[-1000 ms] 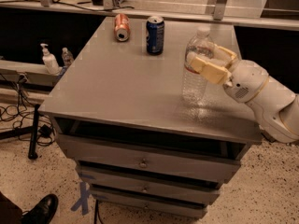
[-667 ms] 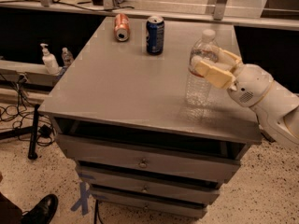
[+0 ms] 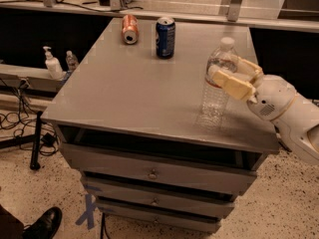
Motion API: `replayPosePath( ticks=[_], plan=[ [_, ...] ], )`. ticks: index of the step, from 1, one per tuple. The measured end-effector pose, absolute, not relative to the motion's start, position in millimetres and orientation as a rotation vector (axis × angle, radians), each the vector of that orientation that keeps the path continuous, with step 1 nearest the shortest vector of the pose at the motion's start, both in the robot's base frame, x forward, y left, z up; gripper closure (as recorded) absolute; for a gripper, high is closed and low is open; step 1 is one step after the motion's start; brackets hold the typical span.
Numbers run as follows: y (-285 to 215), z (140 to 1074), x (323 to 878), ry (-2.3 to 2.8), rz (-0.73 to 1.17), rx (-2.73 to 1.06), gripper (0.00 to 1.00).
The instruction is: Place water bottle upright
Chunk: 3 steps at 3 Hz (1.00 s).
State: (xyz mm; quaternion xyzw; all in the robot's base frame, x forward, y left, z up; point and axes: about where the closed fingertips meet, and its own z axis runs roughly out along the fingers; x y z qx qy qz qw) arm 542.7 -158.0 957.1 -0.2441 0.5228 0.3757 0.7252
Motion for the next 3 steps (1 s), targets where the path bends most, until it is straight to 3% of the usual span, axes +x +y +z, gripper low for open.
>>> replayPosePath(
  ticks=[1, 2, 3],
  plan=[
    [-158.0, 957.1, 542.7, 1.153, 0.829, -0.538, 1.0],
    [-159.5, 955.9, 540.1, 1.153, 0.825, -0.534, 0.84],
    [-160.4, 954.7, 538.1, 1.153, 0.823, -0.53, 0.62]
  ],
)
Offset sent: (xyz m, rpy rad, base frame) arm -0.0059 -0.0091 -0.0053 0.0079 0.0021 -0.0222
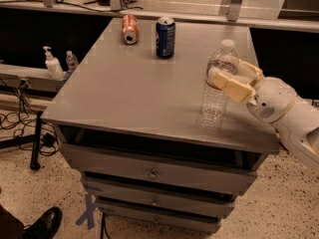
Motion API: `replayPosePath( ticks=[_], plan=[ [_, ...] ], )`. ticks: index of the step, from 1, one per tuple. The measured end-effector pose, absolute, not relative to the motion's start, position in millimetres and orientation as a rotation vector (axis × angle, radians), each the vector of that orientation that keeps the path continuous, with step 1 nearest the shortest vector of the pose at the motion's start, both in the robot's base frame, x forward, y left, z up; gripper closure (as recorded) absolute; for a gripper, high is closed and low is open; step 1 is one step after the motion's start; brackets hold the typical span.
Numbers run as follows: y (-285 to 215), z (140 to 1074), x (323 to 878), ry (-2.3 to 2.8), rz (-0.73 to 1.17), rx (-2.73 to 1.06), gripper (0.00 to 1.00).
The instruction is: Place water bottle upright
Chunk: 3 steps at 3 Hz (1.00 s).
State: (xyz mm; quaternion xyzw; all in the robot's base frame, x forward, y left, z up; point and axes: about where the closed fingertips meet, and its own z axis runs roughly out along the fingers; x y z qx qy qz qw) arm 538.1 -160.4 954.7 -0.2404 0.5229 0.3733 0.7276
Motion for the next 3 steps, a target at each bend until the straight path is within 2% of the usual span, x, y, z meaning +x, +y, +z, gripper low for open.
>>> replayPosePath(
  ticks=[2, 3],
  plan=[
    [-161.9, 953.0, 534.9, 1.154, 0.817, -0.522, 0.15],
    [-163.0, 952.2, 532.7, 1.156, 0.813, -0.519, 0.0]
  ],
)
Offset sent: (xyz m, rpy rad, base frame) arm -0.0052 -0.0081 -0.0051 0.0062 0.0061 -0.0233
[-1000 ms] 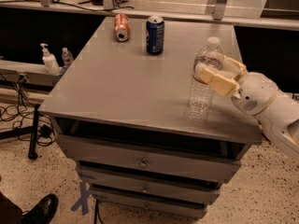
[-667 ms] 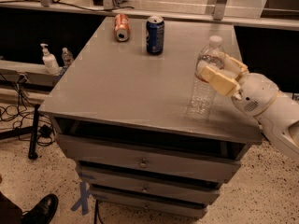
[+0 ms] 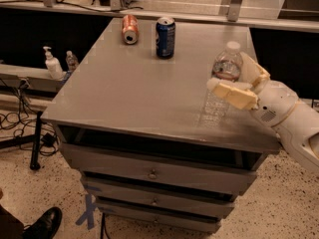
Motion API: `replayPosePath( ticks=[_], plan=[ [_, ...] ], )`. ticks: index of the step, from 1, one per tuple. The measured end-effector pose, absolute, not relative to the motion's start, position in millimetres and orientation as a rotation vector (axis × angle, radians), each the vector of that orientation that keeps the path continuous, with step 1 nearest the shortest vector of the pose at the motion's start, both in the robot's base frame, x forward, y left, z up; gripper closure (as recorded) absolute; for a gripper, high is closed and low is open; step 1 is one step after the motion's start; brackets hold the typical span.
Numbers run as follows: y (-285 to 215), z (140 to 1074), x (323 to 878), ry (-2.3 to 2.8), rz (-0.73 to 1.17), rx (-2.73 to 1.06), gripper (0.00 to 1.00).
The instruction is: Place water bottle upright
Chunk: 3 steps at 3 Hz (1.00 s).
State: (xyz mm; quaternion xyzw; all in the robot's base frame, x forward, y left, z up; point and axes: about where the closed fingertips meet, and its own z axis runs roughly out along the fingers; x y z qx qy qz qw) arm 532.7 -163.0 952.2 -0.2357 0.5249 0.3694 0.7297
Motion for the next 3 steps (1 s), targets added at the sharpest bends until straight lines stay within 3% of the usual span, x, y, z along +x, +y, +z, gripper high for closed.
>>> replayPosePath(
  ticks=[3],
  plan=[
    [-192.5, 969.6, 508.1, 1.2, 0.745, -0.525, 0.0]
  ],
)
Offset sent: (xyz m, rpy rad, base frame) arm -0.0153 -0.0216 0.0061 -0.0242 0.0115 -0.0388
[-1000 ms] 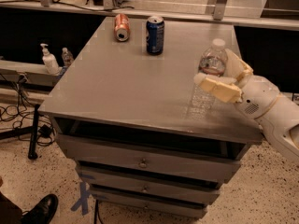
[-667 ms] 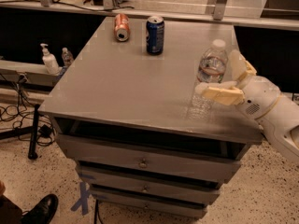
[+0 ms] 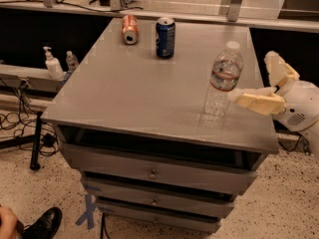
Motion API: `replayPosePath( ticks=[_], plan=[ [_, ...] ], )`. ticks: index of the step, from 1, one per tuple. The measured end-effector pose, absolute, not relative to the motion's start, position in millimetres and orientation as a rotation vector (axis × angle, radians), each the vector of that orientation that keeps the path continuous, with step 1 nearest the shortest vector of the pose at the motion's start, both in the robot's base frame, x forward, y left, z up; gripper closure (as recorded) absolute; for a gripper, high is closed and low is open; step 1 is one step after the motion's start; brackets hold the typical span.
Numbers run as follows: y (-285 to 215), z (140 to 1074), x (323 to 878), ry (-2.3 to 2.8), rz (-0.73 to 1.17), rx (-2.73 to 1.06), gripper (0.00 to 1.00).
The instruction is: Place water bottle upright
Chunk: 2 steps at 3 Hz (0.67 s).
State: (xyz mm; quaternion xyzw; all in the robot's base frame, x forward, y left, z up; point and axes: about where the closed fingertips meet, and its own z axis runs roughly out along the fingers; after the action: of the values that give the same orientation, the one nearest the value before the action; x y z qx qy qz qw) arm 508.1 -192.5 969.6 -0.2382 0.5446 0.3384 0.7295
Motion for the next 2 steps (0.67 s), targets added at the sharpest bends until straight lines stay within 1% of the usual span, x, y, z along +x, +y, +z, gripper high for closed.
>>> replayPosePath(
  ticks=[2],
  plan=[
    [-286.9, 1020.6, 442.3, 1.385, 0.557, -0.547, 0.0]
  ],
)
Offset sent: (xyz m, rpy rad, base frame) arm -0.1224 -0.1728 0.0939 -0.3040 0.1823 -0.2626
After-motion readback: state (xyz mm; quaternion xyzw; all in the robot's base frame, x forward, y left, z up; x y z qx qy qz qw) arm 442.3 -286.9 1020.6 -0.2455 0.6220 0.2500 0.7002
